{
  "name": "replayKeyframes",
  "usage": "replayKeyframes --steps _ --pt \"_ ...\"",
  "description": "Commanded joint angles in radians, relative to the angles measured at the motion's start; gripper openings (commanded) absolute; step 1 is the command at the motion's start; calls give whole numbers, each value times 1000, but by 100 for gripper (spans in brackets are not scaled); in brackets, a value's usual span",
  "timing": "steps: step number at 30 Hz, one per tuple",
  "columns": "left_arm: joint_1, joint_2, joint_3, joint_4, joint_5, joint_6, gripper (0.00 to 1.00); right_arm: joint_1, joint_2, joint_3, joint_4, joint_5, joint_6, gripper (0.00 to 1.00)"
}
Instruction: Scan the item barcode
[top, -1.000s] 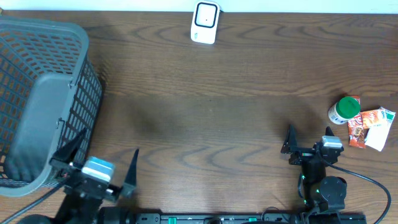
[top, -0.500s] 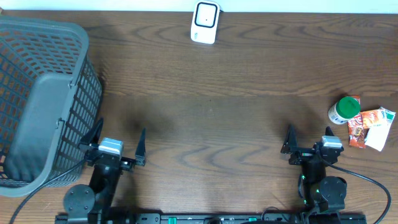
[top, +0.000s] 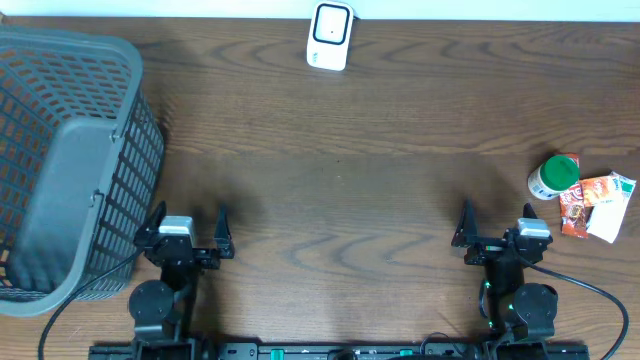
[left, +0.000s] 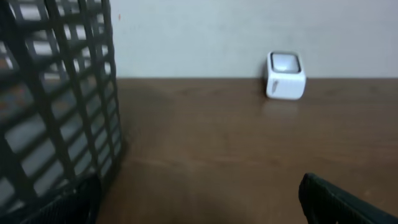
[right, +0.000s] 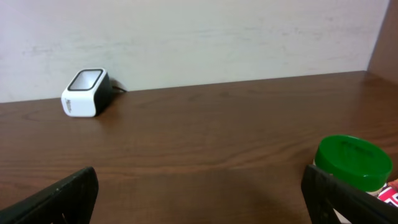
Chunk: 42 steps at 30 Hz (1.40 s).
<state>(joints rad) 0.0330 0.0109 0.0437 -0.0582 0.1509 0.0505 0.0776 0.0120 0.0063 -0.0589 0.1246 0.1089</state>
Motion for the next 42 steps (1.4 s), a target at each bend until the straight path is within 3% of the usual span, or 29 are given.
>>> replayKeyframes --steps 1,11,17,42 --pt "7 -10 -40 -5 -22 -38 99 -5 -7 -1 -4 -2 -13 99" --pt "11 -10 -40 -7 -47 -42 99 -5 -7 -1 -4 -2 -13 99" --pt "10 -10 -40 -3 -13 -129 99 -5 -7 -1 -4 -2 -13 99" --pt "10 -7 -40 0 -13 -127 99 -5 -7 -1 -4 -2 -13 99"
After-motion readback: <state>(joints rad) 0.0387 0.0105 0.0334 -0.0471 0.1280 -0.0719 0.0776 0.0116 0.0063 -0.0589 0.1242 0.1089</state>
